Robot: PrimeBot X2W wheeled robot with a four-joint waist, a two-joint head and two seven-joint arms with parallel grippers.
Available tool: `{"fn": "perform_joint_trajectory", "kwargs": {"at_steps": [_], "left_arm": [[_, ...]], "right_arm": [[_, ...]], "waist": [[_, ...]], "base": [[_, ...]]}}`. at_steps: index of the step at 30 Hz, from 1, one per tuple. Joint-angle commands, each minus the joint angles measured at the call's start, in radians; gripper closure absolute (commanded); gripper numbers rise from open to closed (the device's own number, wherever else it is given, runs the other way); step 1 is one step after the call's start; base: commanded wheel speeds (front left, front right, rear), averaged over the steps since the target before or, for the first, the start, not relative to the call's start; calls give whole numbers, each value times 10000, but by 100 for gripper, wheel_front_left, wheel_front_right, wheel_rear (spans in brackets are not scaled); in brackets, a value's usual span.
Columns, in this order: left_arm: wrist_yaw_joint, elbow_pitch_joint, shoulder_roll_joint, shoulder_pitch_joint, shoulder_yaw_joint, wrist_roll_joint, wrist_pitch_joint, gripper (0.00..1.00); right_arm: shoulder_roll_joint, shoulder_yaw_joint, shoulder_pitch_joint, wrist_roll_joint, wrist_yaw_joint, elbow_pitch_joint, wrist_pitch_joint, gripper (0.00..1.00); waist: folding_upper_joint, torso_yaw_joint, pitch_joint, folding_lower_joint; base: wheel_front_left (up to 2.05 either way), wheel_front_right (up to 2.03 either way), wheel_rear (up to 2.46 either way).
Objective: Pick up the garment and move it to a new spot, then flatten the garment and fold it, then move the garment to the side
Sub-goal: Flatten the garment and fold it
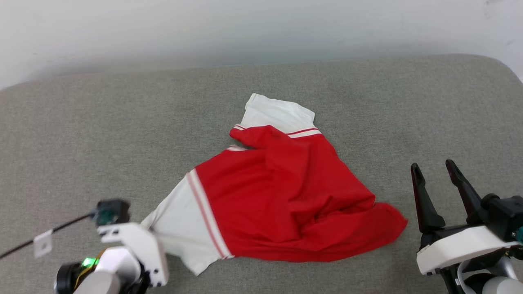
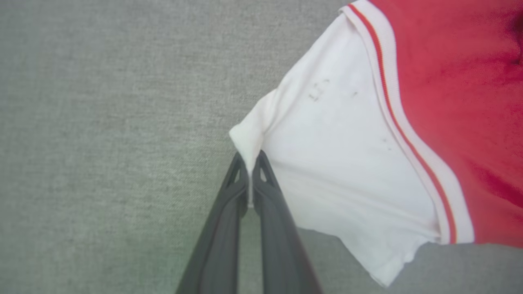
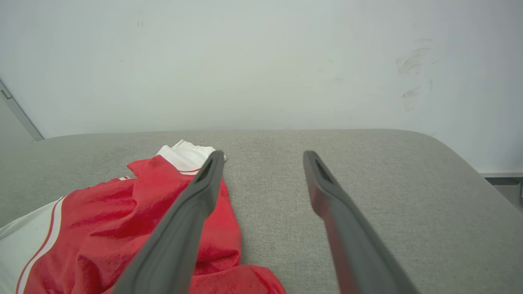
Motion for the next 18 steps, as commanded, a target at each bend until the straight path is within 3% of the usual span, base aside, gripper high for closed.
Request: {"fn": "perform_joint_trajectory", "kwargs": {"at_steps": [1,5,7,18], "left_arm": [[177,-113,93,362,141,-112,-43,100],[561,-408,196,1519,564,-566,-46,100],[617,-497,211,1817,558,-541,-170,0],[622,-1215,-239,1501,337,551,-2628,0]], "right_arm": [[20,-17,84,41,-7,-34,-7,0],[20,-29,179,23,-7,-50,34,0],[20,-50,188,-10,-7,-49,60,0],[21,-43,481,-217,-7,-193,376,0]], "waist": [[0,23,-46,0],[0,70,-194,0],[0,97,-281,0],[0,35,-1007,0]], "base": [[0,0,0],[0,0,0],[0,0,0],[0,0,0]]}}
